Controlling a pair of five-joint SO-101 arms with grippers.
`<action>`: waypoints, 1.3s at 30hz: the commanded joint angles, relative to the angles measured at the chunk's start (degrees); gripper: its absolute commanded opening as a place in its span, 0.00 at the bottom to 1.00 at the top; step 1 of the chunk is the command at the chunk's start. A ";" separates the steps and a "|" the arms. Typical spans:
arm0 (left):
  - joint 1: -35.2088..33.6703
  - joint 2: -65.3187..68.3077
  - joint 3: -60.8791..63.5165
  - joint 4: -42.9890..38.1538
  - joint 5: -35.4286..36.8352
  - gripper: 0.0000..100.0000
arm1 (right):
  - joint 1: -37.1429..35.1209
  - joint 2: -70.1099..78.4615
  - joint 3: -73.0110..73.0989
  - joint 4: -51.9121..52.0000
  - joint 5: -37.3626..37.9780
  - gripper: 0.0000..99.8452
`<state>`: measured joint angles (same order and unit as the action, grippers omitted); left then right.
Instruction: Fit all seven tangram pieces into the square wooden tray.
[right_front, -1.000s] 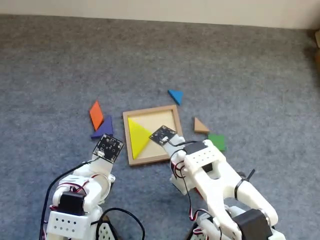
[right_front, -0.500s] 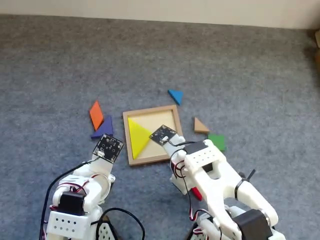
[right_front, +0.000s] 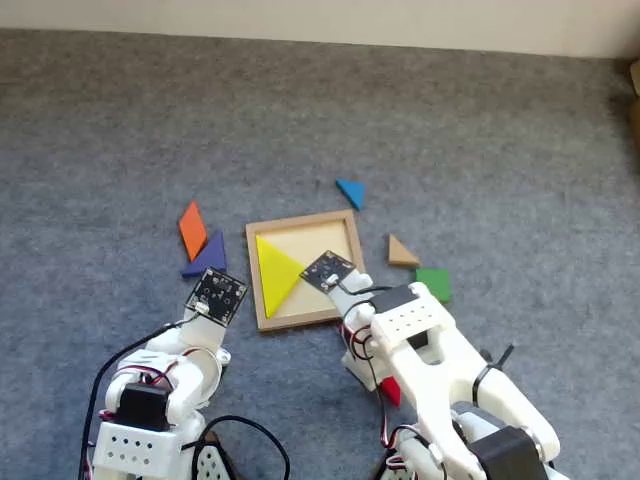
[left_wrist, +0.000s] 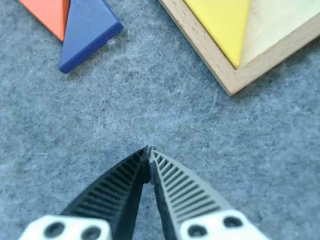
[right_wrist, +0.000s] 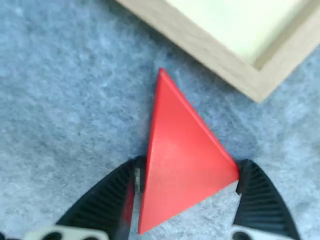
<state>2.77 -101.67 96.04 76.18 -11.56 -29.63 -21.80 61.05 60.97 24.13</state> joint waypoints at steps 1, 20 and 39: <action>-0.48 -2.33 1.10 0.18 0.44 0.01 | -0.92 -1.01 -1.54 3.38 0.88 0.22; -0.48 -2.33 1.10 0.18 0.44 0.01 | -1.01 -1.01 -19.21 15.96 0.88 0.22; -0.48 -2.33 1.10 0.18 0.44 0.01 | -0.57 -0.31 -6.20 3.91 -9.85 0.35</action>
<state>2.77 -101.67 96.04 76.18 -11.56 -29.98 -21.63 54.02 67.91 14.73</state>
